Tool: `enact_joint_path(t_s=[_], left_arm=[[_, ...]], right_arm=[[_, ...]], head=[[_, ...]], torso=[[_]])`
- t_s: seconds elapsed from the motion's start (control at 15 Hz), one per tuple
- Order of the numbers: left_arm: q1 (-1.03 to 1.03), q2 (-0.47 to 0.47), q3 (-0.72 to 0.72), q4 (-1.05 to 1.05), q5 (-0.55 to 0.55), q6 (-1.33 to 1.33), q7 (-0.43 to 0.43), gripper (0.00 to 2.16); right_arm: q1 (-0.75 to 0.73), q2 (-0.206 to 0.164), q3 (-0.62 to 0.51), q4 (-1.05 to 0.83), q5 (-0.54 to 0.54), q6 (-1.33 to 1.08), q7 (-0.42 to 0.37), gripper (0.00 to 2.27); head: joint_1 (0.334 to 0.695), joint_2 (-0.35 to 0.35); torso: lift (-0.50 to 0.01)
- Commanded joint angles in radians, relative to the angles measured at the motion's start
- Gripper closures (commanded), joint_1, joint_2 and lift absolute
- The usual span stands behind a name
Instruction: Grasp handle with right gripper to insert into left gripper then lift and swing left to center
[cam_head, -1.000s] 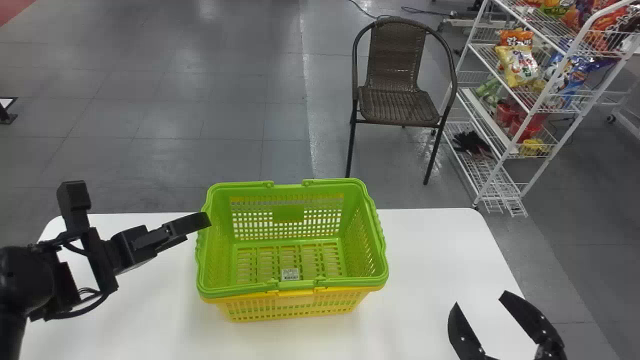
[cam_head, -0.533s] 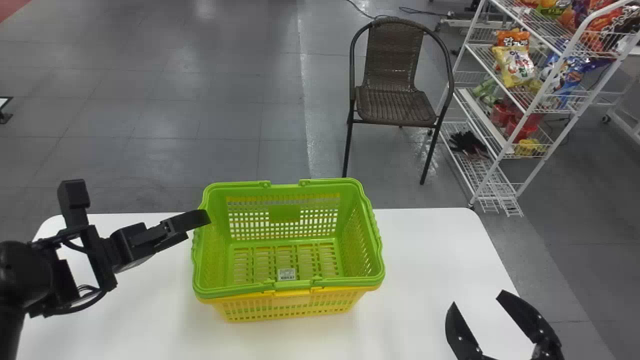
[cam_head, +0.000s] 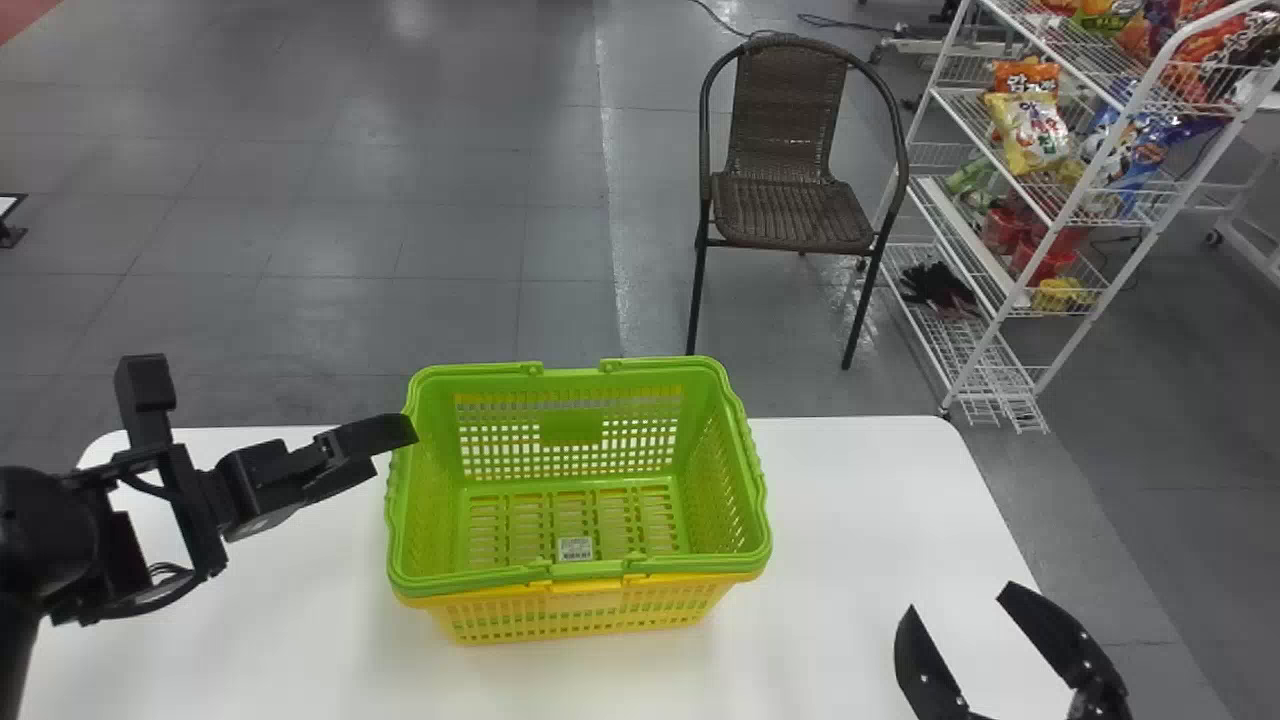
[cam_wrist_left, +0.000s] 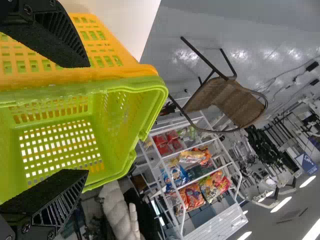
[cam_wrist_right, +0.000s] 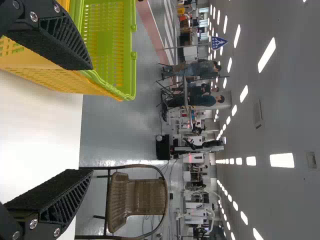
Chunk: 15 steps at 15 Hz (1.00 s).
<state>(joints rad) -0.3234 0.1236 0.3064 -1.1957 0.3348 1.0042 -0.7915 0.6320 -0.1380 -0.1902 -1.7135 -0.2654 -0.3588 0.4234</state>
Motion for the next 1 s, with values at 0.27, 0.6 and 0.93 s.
enact_joint_path(t_s=[0.27,0.6,0.93], left_arm=[[-0.011,0.001,-0.004,0.018,0.018,0.041,-0.025,0.03],[-0.022,0.007,-0.003,0.018,0.043,0.087,-0.028,0.03],[-0.036,0.005,0.002,0.016,0.05,0.115,-0.028,0.03]], right_arm=[[0.002,0.0,0.0,0.0,-0.002,-0.001,0.0,0.08],[0.0,0.0,0.0,0.002,-0.002,-0.001,-0.002,0.08],[0.0,-0.002,-0.002,0.003,-0.002,-0.001,-0.002,0.08]], head=[[0.695,-0.117],[0.695,-0.129],[0.695,-0.133]], torso=[[0.0],[0.0],[0.0]])
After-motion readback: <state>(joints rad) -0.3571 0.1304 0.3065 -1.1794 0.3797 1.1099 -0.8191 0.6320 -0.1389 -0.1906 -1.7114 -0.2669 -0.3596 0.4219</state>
